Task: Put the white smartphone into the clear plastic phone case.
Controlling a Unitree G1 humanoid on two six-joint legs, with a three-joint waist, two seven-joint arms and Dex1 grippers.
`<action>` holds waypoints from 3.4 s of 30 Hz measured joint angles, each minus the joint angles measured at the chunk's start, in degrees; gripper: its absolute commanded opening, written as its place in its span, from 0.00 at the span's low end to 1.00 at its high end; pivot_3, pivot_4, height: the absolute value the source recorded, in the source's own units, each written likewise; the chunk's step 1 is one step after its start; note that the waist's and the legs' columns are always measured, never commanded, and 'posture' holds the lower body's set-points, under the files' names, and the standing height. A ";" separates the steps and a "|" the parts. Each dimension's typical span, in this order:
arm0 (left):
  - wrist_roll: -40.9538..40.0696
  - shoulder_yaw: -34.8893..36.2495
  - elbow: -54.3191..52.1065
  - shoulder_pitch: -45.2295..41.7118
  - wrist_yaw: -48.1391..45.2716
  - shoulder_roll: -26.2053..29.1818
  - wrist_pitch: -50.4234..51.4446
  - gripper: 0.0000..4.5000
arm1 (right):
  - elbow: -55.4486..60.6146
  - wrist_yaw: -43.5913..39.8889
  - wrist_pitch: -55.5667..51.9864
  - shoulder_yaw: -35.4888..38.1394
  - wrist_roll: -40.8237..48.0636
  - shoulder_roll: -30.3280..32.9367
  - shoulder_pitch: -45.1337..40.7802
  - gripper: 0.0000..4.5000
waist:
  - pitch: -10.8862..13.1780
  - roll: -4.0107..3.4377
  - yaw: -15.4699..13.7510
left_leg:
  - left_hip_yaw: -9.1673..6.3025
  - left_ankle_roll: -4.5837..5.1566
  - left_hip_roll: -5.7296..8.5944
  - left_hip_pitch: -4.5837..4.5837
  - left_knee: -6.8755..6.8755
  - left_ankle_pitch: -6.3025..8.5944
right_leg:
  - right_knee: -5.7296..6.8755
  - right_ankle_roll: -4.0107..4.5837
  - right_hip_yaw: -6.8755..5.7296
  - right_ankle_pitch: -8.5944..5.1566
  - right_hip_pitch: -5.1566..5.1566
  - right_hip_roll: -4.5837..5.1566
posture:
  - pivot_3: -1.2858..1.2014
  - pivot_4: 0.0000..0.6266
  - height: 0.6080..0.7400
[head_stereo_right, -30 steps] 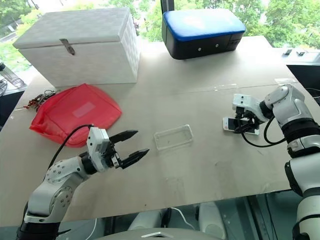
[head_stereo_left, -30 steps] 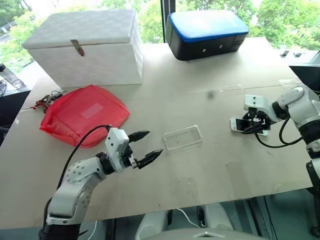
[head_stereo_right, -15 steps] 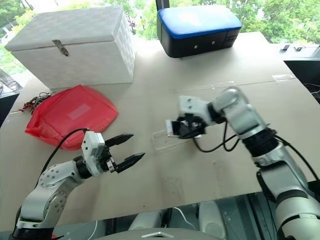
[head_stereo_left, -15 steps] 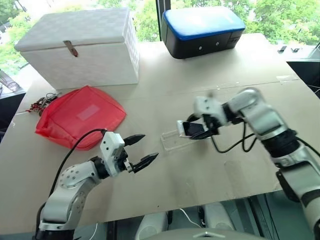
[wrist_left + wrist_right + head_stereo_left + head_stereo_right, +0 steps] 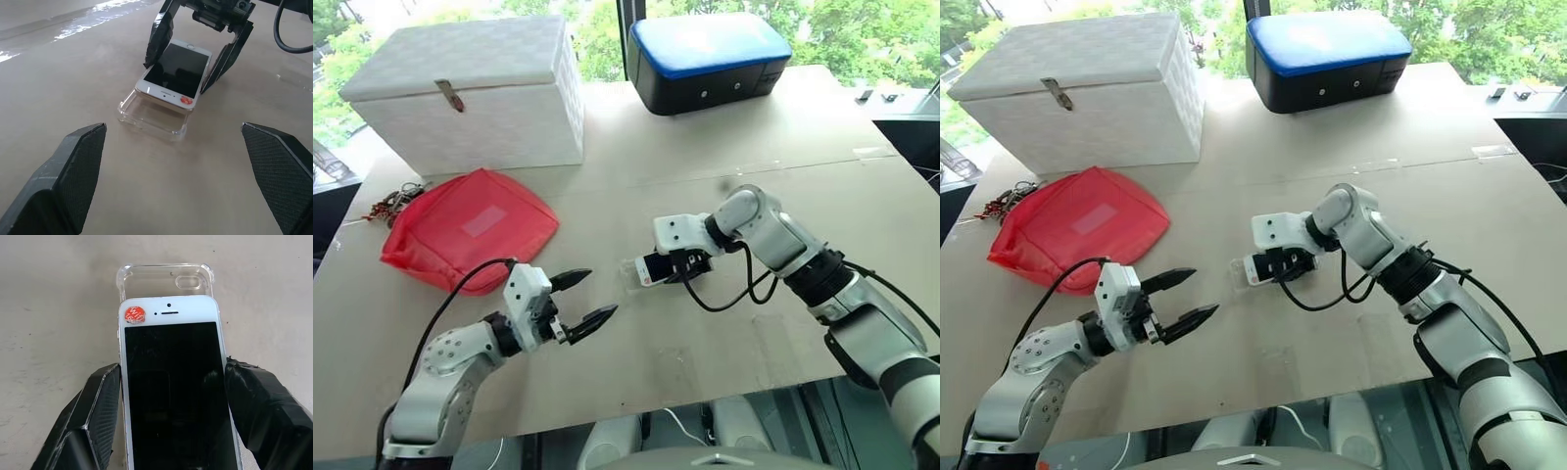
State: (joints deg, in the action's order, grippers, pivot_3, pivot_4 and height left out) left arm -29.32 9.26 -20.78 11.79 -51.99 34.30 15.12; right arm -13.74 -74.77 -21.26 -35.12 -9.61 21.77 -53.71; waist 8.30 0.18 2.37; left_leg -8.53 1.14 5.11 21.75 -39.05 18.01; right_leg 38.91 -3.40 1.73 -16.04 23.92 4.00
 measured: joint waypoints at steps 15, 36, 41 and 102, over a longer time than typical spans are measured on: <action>0.77 0.25 -0.47 0.65 1.11 -0.07 -0.98 1.00 | -0.99 0.21 -0.93 -0.60 -1.98 -1.68 -0.27 0.62 | -0.08 -0.03 0.06 | 0.06 -0.01 -0.02 -0.12 0.00 0.00 | 0.05 0.01 0.04 0.01 -0.03 -0.02 | 0.52 0.24 1.00; 2.32 -0.91 0.32 -0.77 1.18 -0.89 -1.88 1.00 | -0.92 -1.93 0.33 -0.92 -4.63 -2.18 1.66 0.62 | -0.57 -0.09 -0.22 | 0.22 -0.01 -0.02 -1.05 0.55 0.00 | -0.06 0.03 0.30 0.00 -0.63 -0.01 | 0.52 0.24 1.00; 2.33 -0.91 0.31 -0.31 1.75 -1.31 -1.88 1.00 | -2.29 -1.81 0.37 -0.86 -4.64 -2.97 1.26 0.62 | -0.62 -0.09 -0.16 | 0.23 -0.01 -0.02 -1.09 0.61 0.00 | -0.06 0.03 0.42 0.00 -0.63 -0.02 | 0.52 0.24 1.00; 3.18 -3.14 9.63 -7.83 -3.55 0.18 -2.26 0.50 | 21.95 12.85 -18.97 15.26 13.28 -0.28 14.78 0.00 | -0.31 -0.35 -0.08 | 0.09 -0.33 -0.37 0.11 0.83 -0.19 | -0.38 0.39 0.27 0.23 0.50 -0.36 | 0.52 0.24 1.00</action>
State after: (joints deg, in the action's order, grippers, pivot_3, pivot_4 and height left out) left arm -26.14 6.12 -11.15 3.96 -55.54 34.48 12.86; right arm 8.21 -61.92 -40.24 -19.86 3.67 21.49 -38.93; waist 8.00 -0.16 2.29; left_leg -8.44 0.81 4.74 21.86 -38.22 17.82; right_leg 38.52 -3.00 1.99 -15.80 24.42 3.64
